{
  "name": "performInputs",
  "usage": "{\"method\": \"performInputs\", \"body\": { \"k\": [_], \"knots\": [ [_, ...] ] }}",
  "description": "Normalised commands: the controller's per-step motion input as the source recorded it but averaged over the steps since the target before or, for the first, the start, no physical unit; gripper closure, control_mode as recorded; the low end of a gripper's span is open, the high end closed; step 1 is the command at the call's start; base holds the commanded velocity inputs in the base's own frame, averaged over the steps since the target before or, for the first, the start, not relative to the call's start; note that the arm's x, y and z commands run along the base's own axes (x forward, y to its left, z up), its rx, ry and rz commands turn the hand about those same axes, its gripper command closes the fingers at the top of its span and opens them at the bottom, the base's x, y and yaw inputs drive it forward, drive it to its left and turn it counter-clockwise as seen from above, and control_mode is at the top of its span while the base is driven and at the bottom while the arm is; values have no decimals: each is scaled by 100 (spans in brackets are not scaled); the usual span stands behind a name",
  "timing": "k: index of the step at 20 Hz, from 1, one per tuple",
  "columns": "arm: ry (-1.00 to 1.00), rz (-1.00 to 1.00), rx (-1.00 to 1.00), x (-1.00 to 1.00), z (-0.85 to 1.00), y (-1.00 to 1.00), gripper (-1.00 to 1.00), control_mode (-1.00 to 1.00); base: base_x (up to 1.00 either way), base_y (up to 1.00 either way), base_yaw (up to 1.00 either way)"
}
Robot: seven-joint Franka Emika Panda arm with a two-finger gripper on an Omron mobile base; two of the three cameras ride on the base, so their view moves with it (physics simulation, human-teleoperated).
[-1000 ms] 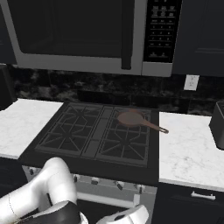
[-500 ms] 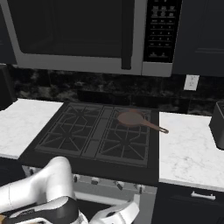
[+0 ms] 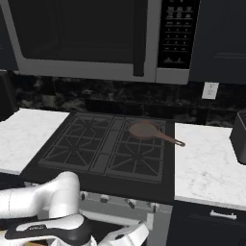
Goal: Turn off the rear right burner of the stove.
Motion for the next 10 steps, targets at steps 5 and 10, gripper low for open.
{"method": "performInputs", "body": {
  "k": [5,10],
  "knots": [
    [-9,14,0,24,-27,10,-100,-100,0,0,0],
    [-3,21,0,22,-7,5,-100,-100,0,0,0]
  ]
}}
